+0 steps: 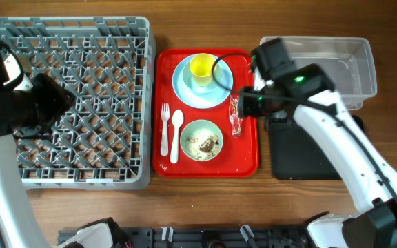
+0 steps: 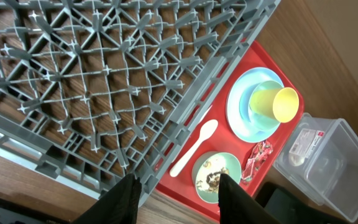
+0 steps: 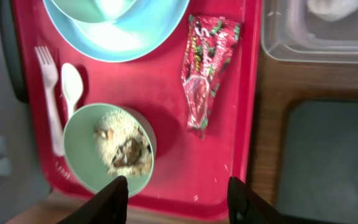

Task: Sort waste into correct bins and load items into the dishwasher rack
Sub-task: 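Grasp the red Apollo wrapper with the right gripper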

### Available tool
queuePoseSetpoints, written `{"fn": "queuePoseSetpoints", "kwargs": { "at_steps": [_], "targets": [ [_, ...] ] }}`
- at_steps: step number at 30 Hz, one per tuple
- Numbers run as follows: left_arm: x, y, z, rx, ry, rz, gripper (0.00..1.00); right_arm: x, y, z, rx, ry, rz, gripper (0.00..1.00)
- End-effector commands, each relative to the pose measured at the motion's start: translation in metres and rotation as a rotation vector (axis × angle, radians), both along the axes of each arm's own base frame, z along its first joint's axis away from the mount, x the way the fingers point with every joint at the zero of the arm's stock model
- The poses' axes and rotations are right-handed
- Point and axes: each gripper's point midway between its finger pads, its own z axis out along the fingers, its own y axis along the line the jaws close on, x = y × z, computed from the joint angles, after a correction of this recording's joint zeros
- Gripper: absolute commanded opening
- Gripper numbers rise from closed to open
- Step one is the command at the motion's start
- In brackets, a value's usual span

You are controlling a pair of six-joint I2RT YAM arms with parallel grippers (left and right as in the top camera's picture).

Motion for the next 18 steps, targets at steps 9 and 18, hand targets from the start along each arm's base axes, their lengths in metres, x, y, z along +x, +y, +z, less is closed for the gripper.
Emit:
{"fn": "queuePoseSetpoints", "kwargs": {
  "at_steps": [9,18],
  "targets": [
    [0.000,-0.001,0.000,0.001,-0.001,-0.010,0.39,-0.010,-0.002,-0.115,-0.074,-0.103,-0.093,0.44],
    [0.000,-0.001,0.000,0.001,-0.002,-0.010,0.36,-0.006,-0.002,-0.155,-0.087,-0.098,-0.098,0.28]
  ]
}}
